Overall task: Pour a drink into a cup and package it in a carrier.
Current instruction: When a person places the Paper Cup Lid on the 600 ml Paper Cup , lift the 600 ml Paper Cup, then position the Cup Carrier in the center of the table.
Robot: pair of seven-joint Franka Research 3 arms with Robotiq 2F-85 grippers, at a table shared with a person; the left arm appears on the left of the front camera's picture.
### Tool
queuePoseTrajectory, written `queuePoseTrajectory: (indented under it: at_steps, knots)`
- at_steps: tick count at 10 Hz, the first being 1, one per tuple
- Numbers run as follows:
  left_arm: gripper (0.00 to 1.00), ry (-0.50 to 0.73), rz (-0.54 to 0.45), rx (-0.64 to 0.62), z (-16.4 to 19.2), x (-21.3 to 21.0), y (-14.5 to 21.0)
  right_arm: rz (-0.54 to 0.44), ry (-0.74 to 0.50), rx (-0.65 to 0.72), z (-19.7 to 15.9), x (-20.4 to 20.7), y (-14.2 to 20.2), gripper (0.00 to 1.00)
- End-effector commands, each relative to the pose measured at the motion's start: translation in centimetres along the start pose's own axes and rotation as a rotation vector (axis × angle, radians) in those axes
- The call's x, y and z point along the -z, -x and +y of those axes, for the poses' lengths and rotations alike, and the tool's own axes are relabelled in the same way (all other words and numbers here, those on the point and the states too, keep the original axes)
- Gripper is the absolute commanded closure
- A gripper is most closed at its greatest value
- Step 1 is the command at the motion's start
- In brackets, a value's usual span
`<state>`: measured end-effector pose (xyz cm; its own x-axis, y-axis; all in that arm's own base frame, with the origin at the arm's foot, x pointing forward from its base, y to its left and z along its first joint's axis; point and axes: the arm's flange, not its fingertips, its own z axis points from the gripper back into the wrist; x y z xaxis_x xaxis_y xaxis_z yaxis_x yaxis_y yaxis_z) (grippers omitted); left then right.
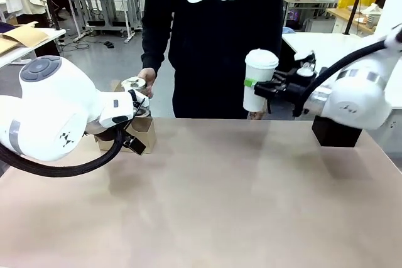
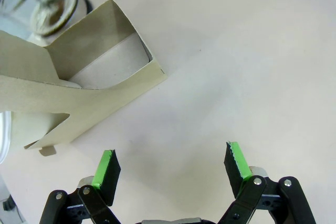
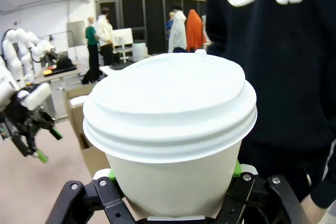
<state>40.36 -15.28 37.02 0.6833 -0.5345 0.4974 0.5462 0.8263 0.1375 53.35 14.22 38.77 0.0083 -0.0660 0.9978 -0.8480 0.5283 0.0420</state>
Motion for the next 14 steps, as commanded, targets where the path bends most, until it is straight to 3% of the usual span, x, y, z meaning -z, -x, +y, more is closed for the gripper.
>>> queuePoseTrajectory:
  at_steps: [1, 3, 5, 7, 8, 14]
  knots:
    - [0.0, 0.002, -0.001, -0.002, 0.1, 0.0, 0.1, -0.009, -0.061, -0.014, 1.7, -3.7, -4.7, 0.2]
    - [0.0, 0.002, -0.001, -0.002, 0.1, 0.0, 0.1, -0.023, -0.104, -0.022, 3.8, -7.1, -10.0, 0.2]
    - [0.0, 0.002, -0.001, -0.002, 0.1, 0.0, 0.1, -0.016, -0.101, -0.034, 5.3, -8.7, -13.1, 0.2]
    - [0.0, 0.002, -0.001, -0.002, 0.1, 0.0, 0.1, 0.019, -0.121, 0.006, 6.7, -7.7, -13.7, 0.2]
    - [0.0, 0.002, -0.001, -0.002, 0.1, 0.0, 0.1, -0.018, -0.095, -0.059, 5.6, -8.6, -13.4, 0.2]
    - [0.0, 0.002, -0.001, -0.002, 0.1, 0.0, 0.1, -0.018, -0.095, -0.059, 5.6, -8.6, -13.4, 0.2]
